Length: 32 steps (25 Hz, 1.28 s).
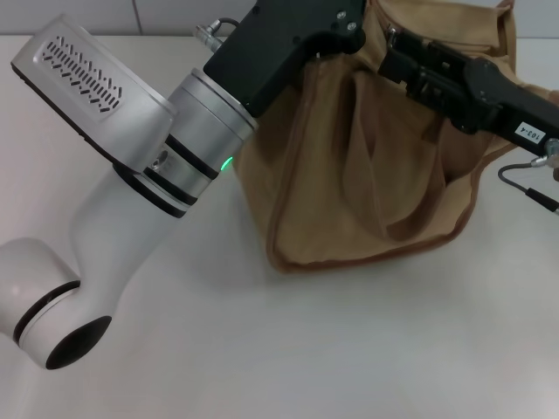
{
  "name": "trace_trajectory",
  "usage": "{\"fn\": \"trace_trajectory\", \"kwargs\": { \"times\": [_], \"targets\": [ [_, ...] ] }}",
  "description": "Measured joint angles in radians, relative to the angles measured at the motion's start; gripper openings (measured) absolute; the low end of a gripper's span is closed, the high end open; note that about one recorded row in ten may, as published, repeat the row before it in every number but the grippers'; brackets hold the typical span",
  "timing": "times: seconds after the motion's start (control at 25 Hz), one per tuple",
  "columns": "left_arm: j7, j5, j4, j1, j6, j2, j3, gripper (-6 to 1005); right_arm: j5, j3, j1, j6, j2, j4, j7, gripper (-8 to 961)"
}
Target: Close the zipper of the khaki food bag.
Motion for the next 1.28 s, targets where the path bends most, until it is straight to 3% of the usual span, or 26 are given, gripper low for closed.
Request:
{"fn": "trace_trajectory", "kwargs": {
  "times": [0.36,0.48,1.08,1.28],
  "targets": [
    [0.0,0.0,0.0,0.0,0.0,0.0,0.0,87,0.0,-0.038,-0.009,-0.005,-0.002,-0.002,0.099,604],
    [0.0,0.0,-0.003,0.002,0.0,0.0,0.0,88,-0.001,-0.039,-0.018,-0.011,-0.011,-0.006,0.151,604],
    [0.0,-0.003,-0.012,0.01,0.001,0.0,0.008,90,-0.001,-0.087,-0.019,-0.095,-0.013,-0.021,0.17,603],
    [0.0,-0.001,-0.019,0.014,0.001,-0.001,0.009,91,-0.001,-0.084,-0.017,-0.048,-0.01,-0.015,0.189,603]
  ]
}}
